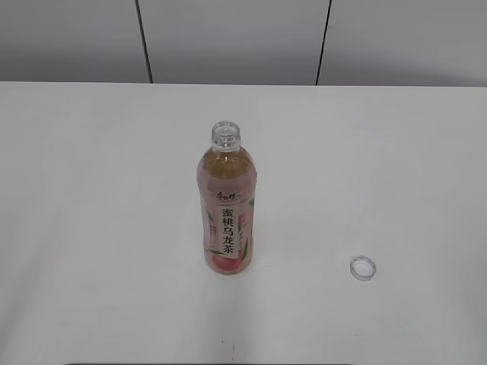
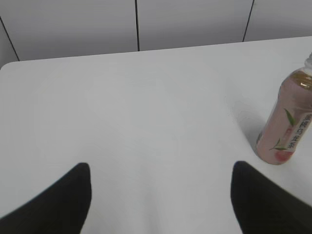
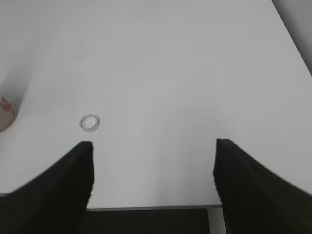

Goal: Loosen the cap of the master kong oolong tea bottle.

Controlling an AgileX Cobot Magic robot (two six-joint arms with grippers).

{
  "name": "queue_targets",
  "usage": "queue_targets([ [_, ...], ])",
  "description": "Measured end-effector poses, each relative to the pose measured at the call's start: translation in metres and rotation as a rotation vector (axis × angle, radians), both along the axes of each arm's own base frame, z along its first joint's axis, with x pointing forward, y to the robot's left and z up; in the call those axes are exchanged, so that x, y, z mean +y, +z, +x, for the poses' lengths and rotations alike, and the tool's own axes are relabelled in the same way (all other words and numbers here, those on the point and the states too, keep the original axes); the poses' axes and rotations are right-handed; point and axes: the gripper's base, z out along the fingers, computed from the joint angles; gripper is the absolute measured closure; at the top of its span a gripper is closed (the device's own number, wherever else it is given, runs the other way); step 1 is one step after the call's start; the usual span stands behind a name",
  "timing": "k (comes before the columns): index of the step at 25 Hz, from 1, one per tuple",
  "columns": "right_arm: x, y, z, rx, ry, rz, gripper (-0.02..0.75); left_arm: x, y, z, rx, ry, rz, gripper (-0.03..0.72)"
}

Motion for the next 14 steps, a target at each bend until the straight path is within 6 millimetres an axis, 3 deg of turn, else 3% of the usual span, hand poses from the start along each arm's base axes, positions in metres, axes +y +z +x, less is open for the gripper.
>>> queue_targets([
  [14, 0.0000, 0.0000, 0.0000, 0.000, 0.000, 0.000, 0.158, 0.0009, -0.0001, 0.0001, 0.000, 0.007, 0.009, 0.167],
])
